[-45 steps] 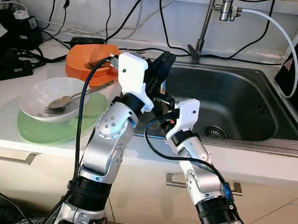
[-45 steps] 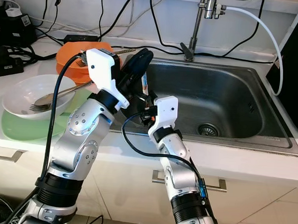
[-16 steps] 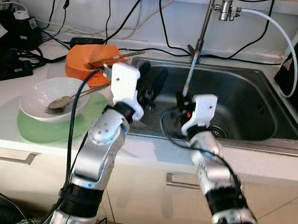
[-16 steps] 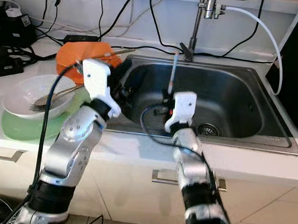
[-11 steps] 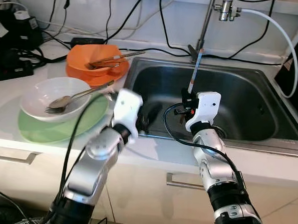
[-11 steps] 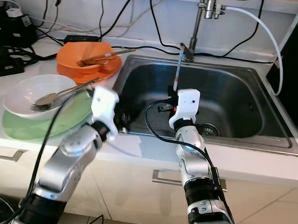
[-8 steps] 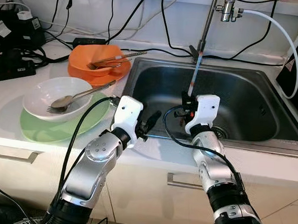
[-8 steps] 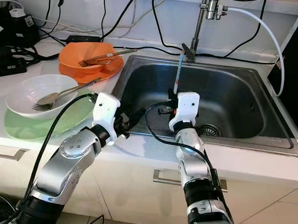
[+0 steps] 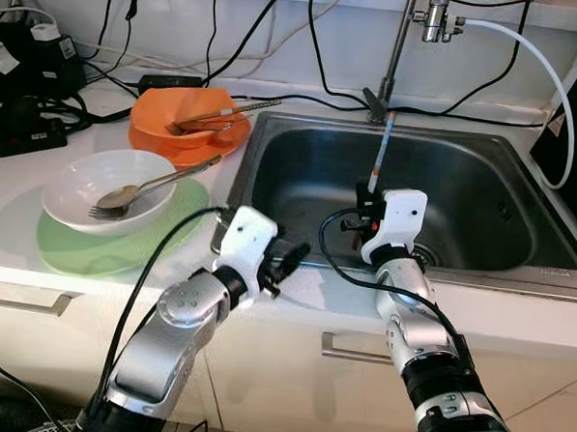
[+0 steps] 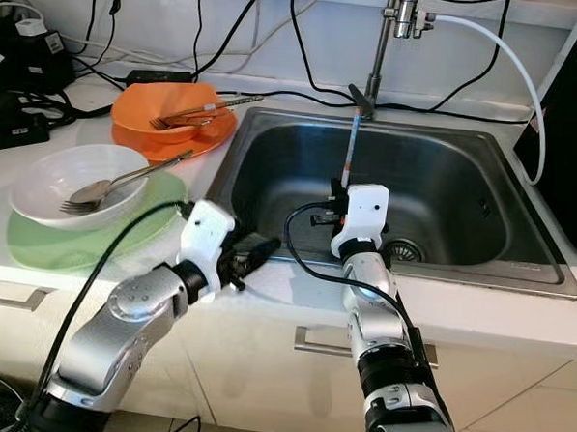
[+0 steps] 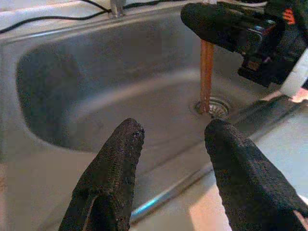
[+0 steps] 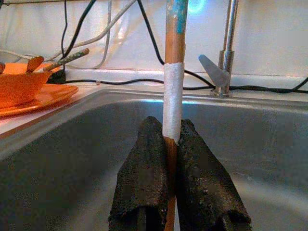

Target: Kitchen organization

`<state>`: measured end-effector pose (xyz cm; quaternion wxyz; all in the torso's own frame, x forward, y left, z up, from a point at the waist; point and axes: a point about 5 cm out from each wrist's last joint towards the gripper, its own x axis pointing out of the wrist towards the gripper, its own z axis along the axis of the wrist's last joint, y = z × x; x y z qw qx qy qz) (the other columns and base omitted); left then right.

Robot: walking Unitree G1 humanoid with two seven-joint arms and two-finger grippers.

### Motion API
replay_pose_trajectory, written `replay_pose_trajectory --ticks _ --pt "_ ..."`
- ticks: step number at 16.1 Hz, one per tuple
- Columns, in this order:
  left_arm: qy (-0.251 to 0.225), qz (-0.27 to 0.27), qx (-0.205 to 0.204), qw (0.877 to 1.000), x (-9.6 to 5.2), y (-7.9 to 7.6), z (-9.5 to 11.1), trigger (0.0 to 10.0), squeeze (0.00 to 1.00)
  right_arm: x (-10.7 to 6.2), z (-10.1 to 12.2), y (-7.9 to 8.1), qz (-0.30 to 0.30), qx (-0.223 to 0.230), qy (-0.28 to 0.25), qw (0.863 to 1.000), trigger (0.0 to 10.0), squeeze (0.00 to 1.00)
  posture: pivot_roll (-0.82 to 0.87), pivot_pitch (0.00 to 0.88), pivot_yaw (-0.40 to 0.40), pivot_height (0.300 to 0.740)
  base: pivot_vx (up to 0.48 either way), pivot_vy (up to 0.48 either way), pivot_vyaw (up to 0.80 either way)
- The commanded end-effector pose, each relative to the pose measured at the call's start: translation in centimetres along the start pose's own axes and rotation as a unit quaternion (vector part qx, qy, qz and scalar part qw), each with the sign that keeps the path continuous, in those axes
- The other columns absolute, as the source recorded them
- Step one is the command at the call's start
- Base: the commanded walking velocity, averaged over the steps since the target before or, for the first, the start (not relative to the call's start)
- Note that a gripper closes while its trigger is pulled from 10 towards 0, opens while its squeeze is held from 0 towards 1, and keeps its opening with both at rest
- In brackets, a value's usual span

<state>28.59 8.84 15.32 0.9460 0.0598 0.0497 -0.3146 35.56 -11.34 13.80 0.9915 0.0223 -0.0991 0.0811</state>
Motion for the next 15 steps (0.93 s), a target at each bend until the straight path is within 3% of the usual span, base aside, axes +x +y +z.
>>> replay_pose_trajectory --ticks 1,2,3,8,9,13,15 --pt "-0.003 -0.017 0.005 1.0 -0.23 -0.38 0.38 10.0 0.0 0.23 0.16 0.17 0.002 -0.002 -0.005 1.0 10.0 0.0 0.11 0.0 0.02 0.74 0.0 0.0 0.0" --pt "0.0 -0.022 0.007 1.0 -0.31 -0.47 0.35 10.0 0.0 0.27 0.13 0.25 0.003 0.0 -0.005 1.0 10.0 0.65 0.11 0.0 0.02 0.74 0.0 0.0 0.0" --pt "0.0 -0.023 0.007 1.0 -0.33 -0.48 0.35 10.0 0.0 0.28 0.14 0.29 0.003 0.001 -0.006 1.0 10.0 0.7 0.11 0.0 0.02 0.74 0.0 0.0 0.0" --pt "0.0 -0.029 0.012 1.0 -0.19 -0.66 0.52 10.0 0.0 0.34 0.1 0.32 0.001 -0.001 -0.006 1.0 10.0 0.61 0.11 0.001 0.019 0.74 0.0 0.0 0.0" --pt "0.0 -0.03 0.012 0.999 -0.18 -0.71 0.53 10.0 0.0 0.36 0.12 0.25 0.001 -0.002 -0.006 1.0 10.0 0.0 0.1 0.003 0.017 0.74 0.0 0.0 0.0" --pt "-0.002 -0.025 0.012 1.0 -0.12 -0.71 0.62 10.0 0.0 0.48 0.3 0.18 0.001 -0.003 -0.009 1.0 10.0 0.0 0.11 0.013 0.011 0.74 0.0 0.0 0.0" --pt "-0.017 0.006 0.02 1.0 0.09 -0.03 1.11 10.0 0.0 0.67 0.91 0.38 0.006 0.002 -0.023 1.0 10.0 0.0 0.11 0.019 0.009 0.74 0.0 0.0 0.0"
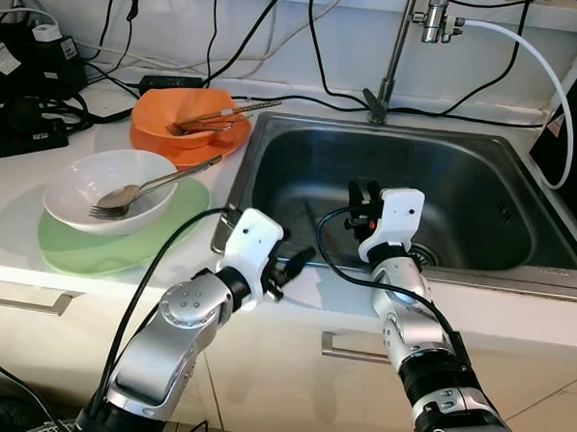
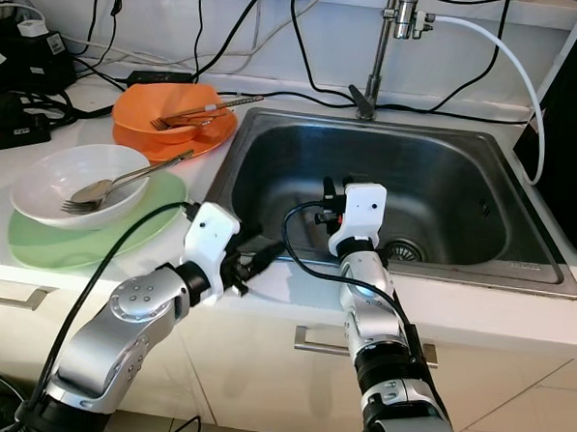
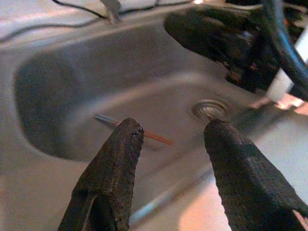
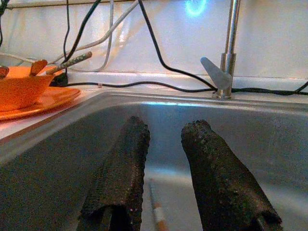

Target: Kitchen organization

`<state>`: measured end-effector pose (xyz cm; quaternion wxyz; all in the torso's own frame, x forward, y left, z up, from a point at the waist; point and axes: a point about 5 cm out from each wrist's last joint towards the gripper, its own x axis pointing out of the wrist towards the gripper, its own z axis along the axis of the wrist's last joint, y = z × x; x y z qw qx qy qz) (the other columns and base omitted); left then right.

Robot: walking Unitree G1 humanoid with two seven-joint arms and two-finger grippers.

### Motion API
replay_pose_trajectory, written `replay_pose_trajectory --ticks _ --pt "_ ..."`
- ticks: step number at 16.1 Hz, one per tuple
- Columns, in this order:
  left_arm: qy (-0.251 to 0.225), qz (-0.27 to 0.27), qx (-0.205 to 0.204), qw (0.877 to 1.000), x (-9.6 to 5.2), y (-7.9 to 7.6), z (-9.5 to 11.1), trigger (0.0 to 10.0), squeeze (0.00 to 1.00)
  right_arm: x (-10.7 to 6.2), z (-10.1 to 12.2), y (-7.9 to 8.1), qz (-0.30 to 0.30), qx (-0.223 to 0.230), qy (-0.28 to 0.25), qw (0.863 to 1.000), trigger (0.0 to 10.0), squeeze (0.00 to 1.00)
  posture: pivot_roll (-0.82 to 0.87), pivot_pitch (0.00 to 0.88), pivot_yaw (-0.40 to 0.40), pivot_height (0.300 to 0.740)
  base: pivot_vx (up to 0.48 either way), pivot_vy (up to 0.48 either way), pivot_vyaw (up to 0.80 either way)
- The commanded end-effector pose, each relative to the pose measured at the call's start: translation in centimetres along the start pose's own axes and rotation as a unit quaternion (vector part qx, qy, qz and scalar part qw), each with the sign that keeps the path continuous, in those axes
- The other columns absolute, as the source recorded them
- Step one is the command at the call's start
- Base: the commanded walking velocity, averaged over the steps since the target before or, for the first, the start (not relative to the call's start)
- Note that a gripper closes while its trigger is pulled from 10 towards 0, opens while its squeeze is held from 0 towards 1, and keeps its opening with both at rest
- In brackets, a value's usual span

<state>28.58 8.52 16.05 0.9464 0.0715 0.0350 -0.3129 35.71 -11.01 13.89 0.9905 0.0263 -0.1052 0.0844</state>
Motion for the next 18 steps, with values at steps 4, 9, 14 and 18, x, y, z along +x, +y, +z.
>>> replay_pose_trajectory --ticks 4,9,14,18 --pt "-0.066 0.102 0.115 0.986 0.3 2.0 3.0 10.0 0.0 0.9 2.8 1.0 0.037 0.043 -0.052 0.997 10.0 0.0 0.1 0.026 0.006 0.74 0.0 0.0 0.0" --pt "-0.084 0.17 0.23 0.955 0.6 3.0 5.8 10.0 0.0 -0.4 2.8 3.4 0.159 0.084 -0.048 0.982 10.0 0.0 0.1 0.025 0.004 0.74 0.0 0.0 0.0" --pt "-0.031 0.184 0.349 0.918 0.7 3.5 4.7 10.0 0.0 -1.3 2.7 3.6 0.202 0.115 -0.029 0.972 10.0 0.0 0.1 0.028 0.001 0.74 0.0 0.0 0.0" --pt "0.013 0.21 0.387 0.898 0.4 4.3 3.4 10.0 0.0 -1.8 2.9 3.7 0.243 0.119 -0.019 0.963 10.0 0.0 0.09 0.027 -0.001 0.74 0.0 0.0 0.0"
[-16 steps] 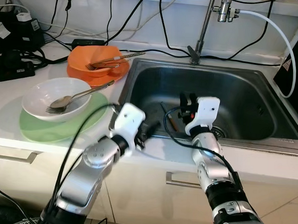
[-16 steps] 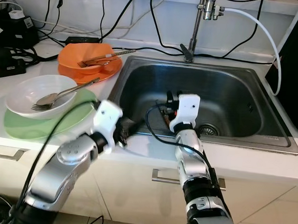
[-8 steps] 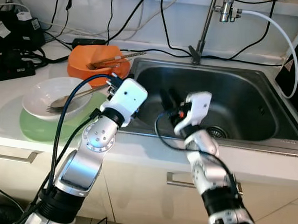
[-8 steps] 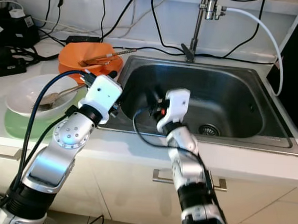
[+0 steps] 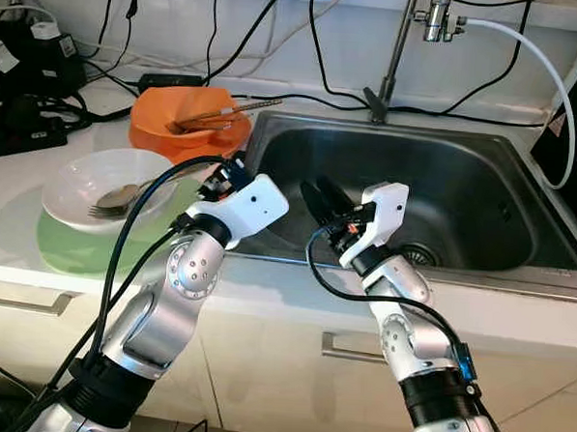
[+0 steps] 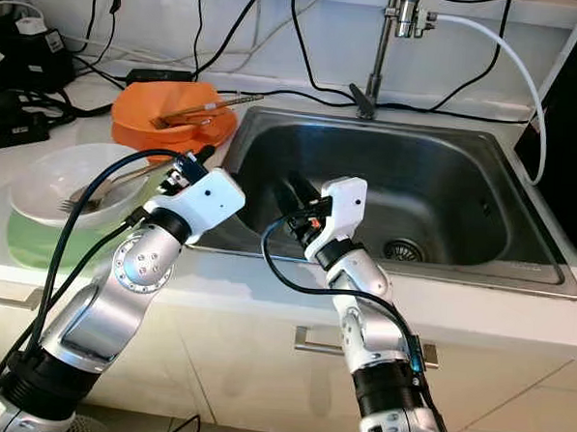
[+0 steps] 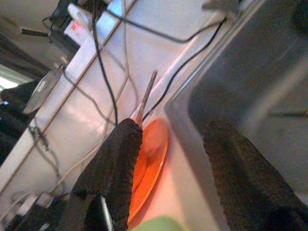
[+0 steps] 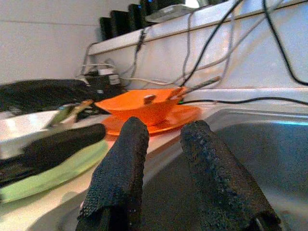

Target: Kitchen organization

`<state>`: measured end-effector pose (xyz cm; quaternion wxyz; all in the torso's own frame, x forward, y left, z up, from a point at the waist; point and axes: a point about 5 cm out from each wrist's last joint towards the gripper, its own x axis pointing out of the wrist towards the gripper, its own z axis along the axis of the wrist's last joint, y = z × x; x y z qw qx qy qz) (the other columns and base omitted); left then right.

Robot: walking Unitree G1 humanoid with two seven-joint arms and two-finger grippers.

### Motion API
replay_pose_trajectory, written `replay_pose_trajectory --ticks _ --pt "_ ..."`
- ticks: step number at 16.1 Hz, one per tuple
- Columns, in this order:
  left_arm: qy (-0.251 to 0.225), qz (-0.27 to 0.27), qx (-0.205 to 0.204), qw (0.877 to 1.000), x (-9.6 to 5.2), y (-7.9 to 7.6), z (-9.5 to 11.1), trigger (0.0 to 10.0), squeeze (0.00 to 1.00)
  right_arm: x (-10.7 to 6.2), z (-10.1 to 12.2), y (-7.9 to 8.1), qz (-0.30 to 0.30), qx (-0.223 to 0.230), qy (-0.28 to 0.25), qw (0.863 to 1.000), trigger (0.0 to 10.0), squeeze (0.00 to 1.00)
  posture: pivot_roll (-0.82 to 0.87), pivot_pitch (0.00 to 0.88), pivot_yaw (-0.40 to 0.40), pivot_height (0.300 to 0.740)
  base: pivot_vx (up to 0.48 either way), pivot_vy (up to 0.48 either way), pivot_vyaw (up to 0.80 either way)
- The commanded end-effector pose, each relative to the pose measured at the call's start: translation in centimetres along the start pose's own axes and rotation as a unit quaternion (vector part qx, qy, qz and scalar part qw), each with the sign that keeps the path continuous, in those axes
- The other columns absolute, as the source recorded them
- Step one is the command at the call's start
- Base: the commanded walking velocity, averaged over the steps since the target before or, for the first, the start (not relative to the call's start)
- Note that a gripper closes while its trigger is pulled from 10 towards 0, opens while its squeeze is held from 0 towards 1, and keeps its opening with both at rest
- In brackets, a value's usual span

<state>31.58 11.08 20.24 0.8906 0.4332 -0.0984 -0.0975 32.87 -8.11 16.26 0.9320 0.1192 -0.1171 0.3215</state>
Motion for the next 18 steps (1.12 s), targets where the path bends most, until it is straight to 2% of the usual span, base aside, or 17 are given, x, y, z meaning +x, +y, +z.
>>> replay_pose_trajectory --ticks 1,9,18 --pt "0.019 0.004 0.021 1.0 -0.1 -0.1 -0.6 10.0 0.0 -0.1 0.2 0.5 0.021 0.005 0.002 1.0 10.0 0.0 0.09 0.027 -0.001 0.74 0.0 0.0 0.0" --pt "0.048 0.038 0.081 0.995 -0.9 0.8 -1.1 10.0 0.0 -0.3 0.0 0.1 0.014 0.008 0.012 1.0 10.0 0.0 0.1 0.025 -0.001 0.74 0.0 0.0 0.0" --pt "0.093 0.05 0.103 0.989 -1.1 1.0 -2.8 10.0 0.0 -0.1 0.0 0.1 0.007 0.006 0.01 1.0 10.0 0.0 0.1 0.002 0.004 0.74 0.0 0.0 0.0"
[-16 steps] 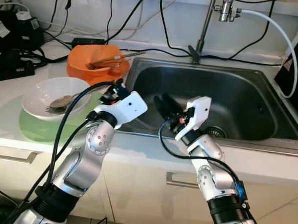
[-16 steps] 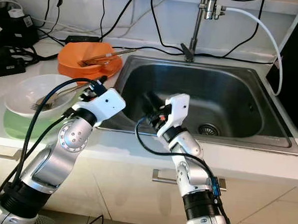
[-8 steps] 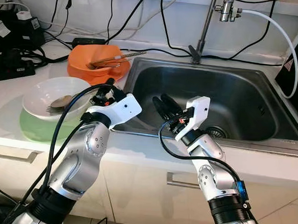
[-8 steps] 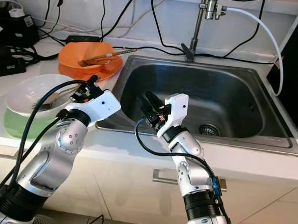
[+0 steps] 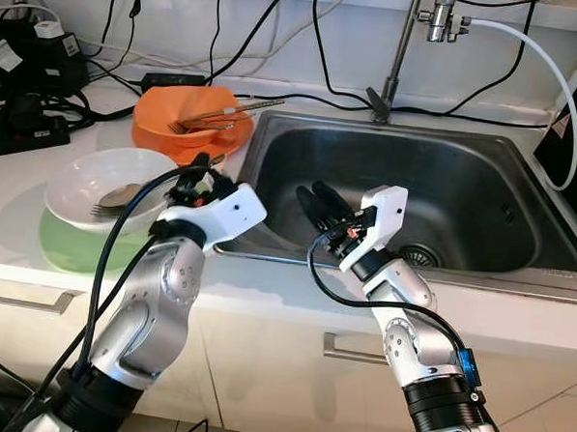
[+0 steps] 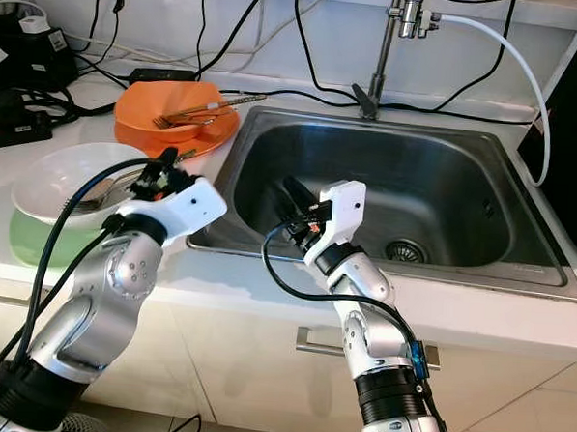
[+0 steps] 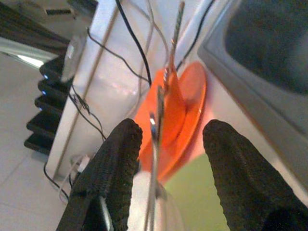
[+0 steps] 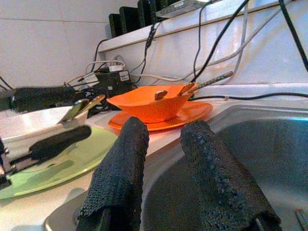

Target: Kitchen organization

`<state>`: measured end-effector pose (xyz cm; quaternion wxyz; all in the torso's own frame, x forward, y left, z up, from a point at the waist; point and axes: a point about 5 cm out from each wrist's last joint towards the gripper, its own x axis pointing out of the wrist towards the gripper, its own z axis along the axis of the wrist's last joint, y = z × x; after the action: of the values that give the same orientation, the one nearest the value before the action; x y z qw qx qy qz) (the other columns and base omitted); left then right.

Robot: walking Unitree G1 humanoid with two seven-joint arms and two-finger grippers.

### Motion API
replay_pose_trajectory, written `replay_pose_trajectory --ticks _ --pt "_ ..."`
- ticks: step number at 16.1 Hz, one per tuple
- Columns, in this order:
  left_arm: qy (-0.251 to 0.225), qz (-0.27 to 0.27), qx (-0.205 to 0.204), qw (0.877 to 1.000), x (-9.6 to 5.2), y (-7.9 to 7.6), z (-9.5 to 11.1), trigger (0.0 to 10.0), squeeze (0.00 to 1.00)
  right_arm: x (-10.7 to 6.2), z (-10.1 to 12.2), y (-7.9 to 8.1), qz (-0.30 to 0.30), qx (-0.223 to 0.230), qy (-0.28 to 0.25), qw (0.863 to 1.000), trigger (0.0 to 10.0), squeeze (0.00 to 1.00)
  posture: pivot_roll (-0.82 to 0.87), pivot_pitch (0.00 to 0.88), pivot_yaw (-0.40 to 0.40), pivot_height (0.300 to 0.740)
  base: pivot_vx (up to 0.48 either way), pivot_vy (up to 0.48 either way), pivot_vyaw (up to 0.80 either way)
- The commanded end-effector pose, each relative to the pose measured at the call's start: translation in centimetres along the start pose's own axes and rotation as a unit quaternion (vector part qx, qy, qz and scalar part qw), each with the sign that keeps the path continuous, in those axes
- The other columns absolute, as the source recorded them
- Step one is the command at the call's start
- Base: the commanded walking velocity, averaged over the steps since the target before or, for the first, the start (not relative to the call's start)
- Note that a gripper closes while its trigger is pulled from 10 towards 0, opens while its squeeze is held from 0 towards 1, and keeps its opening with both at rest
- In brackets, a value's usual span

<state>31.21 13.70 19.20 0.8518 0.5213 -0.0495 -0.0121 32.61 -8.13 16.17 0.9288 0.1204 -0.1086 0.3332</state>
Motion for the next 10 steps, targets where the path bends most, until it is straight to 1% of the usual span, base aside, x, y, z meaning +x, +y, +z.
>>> replay_pose_trajectory --ticks 1,5,8,9,10 --pt "0.011 0.006 0.005 1.0 0.11 0.15 -0.39 10.0 0.0 0.18 0.04 -0.07 -0.004 0.0 0.001 1.0 10.0 0.0 0.1 0.002 0.003 0.74 0.0 0.0 0.0" --pt "0.02 0.003 0.001 1.0 0.41 -0.13 -0.62 10.0 0.0 0.23 0.24 0.11 0.002 0.003 -0.002 1.0 10.0 0.0 0.1 0.013 -0.009 0.74 0.0 0.0 0.0" --pt "0.019 0.007 -0.002 1.0 0.57 -0.17 -0.58 10.0 0.0 -0.03 0.26 -0.06 0.007 0.001 0.002 1.0 10.0 0.0 0.09 0.019 -0.013 0.74 0.0 0.0 0.0" --pt "0.018 0.008 -0.001 1.0 0.59 -0.16 -0.56 10.0 0.0 -0.06 0.27 -0.01 0.013 0.002 0.004 1.0 10.0 0.0 0.09 0.019 -0.013 0.74 0.0 0.0 0.0" --pt "0.017 0.01 -0.001 1.0 0.65 -0.07 -0.45 10.0 0.0 -0.22 0.33 0.2 0.035 0.003 0.007 0.999 10.0 0.0 0.09 0.021 -0.014 0.74 0.0 0.0 0.0"
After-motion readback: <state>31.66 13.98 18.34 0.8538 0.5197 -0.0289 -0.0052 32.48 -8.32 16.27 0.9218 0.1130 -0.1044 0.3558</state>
